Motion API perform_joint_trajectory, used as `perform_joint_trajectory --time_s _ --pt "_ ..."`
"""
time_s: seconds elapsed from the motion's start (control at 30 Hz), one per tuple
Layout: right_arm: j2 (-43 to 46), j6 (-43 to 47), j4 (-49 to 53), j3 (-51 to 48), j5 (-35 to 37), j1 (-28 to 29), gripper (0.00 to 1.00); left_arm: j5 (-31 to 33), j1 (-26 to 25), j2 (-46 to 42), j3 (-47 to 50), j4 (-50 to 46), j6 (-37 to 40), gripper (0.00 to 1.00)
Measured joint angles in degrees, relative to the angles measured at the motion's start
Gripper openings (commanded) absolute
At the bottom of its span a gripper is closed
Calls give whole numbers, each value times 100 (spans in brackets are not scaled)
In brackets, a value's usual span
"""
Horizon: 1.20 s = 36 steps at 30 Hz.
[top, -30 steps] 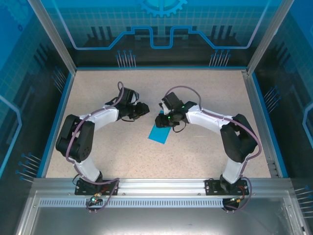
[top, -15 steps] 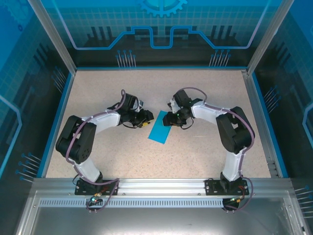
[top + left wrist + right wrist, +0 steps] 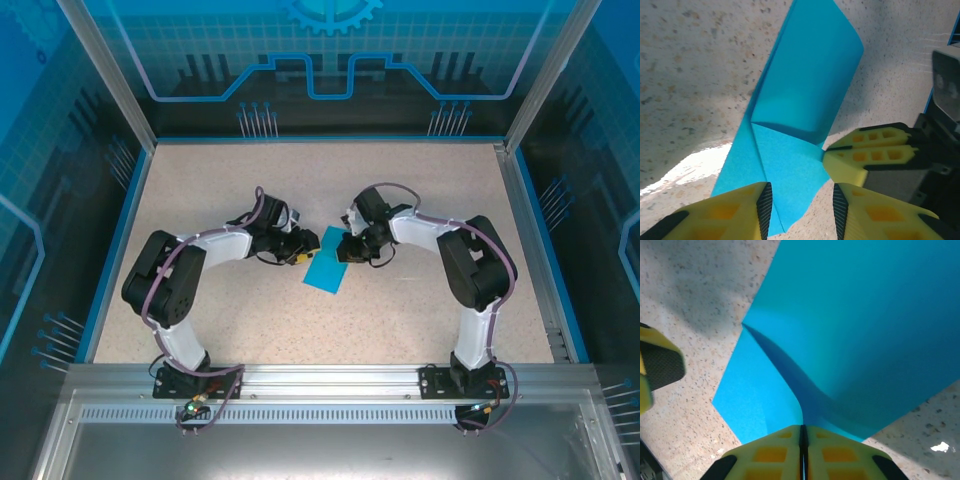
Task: Fold a paper plane with a square sheet of paper (pick it up from the middle)
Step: Turn over the paper at the center of the table.
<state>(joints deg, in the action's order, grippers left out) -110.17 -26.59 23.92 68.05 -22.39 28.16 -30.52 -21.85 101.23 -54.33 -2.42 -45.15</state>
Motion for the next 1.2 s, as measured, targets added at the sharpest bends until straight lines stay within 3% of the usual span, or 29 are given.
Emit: perform_joint_trajectory --time_s 0.63,1.03,1.2 --pt "0 -149 -149 -166 98 -90 8 -280 -350 564 -20 273 308 37" --pt "0 -168 -151 -175 114 -96 11 -293 -404 791 -382 273 503 16" --pt "120 -223 -153 -210 133 -151 24 -275 -420 793 -461 234 627 8"
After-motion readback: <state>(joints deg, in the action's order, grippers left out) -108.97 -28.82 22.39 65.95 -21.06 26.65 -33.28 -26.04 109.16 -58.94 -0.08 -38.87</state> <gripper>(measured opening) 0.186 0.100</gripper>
